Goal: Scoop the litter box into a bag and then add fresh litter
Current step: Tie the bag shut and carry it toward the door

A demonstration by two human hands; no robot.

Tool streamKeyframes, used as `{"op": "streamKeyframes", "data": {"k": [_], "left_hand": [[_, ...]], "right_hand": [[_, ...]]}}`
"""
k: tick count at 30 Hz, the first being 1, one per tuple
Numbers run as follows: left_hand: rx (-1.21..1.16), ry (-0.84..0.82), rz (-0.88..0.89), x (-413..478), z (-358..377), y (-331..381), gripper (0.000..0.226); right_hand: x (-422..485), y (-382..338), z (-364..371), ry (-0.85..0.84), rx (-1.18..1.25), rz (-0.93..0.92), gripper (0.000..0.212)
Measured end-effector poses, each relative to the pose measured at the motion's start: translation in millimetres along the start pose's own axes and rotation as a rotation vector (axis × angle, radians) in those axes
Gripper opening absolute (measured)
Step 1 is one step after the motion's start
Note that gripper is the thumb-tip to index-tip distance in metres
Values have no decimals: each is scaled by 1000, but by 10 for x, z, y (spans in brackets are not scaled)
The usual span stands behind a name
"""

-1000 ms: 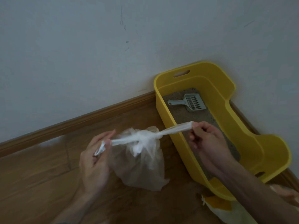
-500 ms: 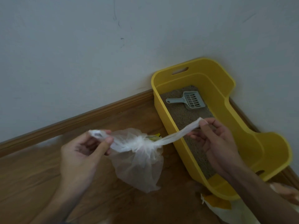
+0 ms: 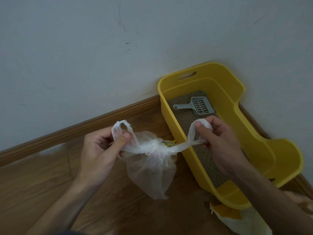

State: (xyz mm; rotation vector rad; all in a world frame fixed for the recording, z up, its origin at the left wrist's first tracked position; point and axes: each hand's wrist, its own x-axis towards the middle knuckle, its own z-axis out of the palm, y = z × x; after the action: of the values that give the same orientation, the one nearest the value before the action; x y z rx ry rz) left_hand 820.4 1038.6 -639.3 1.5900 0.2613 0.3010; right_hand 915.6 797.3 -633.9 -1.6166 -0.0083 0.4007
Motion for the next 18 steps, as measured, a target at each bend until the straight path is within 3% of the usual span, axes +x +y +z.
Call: {"op": "streamKeyframes", "data": {"k": [5, 12, 15, 18], "left_hand": [[-80, -147, 24, 37, 14, 89, 24], [-72, -182, 109, 75, 49, 245, 23], [37, -236, 157, 78, 79, 352, 32], [-2, -294, 136, 67, 125, 426, 38]], "right_hand": [[36, -92, 45, -105, 50, -60, 38], [-21, -388, 216, -345, -3, -245, 13], [-57, -488, 290, -422, -144, -338, 20], [-62, -542, 372, -515, -253, -387, 20]]}}
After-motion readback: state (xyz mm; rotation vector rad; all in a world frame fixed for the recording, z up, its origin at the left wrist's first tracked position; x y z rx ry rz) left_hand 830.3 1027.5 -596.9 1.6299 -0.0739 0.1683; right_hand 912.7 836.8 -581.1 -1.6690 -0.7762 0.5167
